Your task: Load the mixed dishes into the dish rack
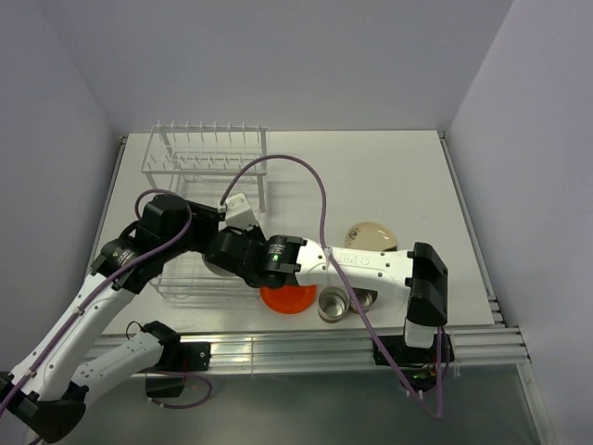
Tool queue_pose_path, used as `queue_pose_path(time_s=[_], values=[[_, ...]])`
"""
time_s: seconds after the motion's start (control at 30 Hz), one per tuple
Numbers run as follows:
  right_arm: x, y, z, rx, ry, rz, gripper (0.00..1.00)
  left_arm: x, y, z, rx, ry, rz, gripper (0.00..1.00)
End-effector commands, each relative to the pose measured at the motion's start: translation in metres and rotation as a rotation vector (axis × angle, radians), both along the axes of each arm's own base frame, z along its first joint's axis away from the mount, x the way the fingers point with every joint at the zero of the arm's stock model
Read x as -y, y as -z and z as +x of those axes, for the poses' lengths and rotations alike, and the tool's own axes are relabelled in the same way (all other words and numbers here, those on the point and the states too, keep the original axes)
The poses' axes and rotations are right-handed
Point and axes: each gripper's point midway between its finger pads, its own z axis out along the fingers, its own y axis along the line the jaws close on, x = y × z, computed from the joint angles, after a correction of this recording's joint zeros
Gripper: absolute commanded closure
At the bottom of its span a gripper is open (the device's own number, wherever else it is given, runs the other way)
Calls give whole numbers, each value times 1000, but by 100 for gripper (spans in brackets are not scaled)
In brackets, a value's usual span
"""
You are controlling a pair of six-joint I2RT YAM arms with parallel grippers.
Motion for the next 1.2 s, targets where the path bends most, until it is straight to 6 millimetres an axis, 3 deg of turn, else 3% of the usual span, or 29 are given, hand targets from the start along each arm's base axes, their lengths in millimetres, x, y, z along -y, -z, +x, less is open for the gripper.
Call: queue_pose_path(time_s=[0.0,0.2,0.47,0.8,0.87,1.03,1.17], values=[[-5,-29,5,29,1,107,100,9,-21,-1,96,68,-24,38],[2,-31,12,-9,12,149,100,8,-13,-9,81,96,-7,34],[35,-37,36,-36,93,212,100,5,14,-27,16,128,0,34],[84,-47,52,-52,138,270,100,-7,19,-34,53,108,17,34],[87,-42,50,-100,109,271,100,-5,13,-32,91,125,23,33],[107,-47,55,-222,69,302,100,21,-7,-22,280,311,63,30],[109,-53,39,-356,-24,336,100,42,-20,-18,405,474,114,31]])
